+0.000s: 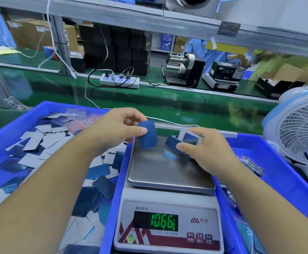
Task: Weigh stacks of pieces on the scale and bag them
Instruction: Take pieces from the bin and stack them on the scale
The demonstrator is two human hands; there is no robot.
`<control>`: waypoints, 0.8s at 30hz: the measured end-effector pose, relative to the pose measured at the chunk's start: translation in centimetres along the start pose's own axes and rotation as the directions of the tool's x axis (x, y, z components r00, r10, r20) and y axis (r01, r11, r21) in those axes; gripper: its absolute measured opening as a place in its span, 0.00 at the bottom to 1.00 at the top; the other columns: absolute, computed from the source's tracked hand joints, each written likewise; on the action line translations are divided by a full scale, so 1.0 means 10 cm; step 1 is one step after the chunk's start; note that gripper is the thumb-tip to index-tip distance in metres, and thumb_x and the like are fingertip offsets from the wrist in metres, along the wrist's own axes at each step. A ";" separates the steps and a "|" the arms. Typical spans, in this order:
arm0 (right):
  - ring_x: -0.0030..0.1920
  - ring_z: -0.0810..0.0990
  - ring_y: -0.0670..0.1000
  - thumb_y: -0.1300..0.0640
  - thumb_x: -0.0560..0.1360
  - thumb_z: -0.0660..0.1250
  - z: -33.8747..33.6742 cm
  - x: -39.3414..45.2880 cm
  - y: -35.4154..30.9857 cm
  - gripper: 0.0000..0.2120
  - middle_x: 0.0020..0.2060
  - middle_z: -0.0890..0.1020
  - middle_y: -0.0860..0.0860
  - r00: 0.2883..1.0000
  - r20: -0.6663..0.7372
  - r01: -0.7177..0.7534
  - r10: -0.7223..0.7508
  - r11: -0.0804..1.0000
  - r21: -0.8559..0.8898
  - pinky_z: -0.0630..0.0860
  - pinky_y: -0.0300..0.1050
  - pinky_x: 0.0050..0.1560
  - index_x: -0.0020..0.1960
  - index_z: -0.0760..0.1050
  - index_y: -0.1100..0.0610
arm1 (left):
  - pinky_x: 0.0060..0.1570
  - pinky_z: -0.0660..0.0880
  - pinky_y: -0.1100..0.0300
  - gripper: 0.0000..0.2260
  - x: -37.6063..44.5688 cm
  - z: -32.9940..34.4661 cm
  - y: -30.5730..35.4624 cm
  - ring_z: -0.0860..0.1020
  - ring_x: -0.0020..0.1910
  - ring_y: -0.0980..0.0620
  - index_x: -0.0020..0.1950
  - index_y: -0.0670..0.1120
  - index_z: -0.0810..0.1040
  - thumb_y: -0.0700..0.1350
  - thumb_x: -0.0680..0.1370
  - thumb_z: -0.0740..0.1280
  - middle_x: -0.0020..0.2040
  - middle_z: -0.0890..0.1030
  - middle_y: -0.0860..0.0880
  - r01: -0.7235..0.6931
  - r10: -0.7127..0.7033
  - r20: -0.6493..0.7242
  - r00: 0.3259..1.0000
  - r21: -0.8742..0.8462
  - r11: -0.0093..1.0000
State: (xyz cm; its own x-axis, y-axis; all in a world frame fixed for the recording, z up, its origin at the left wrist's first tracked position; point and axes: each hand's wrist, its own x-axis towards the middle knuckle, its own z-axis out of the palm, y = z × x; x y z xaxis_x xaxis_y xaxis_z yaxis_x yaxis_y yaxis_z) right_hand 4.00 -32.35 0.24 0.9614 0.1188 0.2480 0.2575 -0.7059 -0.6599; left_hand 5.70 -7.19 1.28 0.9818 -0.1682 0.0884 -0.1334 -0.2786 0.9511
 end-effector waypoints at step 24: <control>0.32 0.75 0.38 0.53 0.68 0.79 0.12 -0.07 -0.16 0.10 0.33 0.81 0.38 0.978 0.144 0.127 -0.148 0.981 0.143 0.69 0.29 0.34 0.42 0.80 0.41 | 0.33 0.68 0.75 0.13 -0.01 0.23 -0.01 0.74 0.30 0.65 0.49 0.57 0.80 0.43 0.71 0.78 0.33 0.78 0.70 -0.122 0.086 0.104 0.991 0.410 0.904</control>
State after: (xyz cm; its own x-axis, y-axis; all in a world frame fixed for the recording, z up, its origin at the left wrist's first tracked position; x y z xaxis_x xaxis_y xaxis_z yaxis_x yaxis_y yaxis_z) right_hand 3.00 -30.47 0.22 0.9165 0.3214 0.2380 0.3889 -0.5775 -0.7178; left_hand 5.29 -9.26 0.48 0.9471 -0.2894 0.1385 -0.2956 -0.6193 0.7274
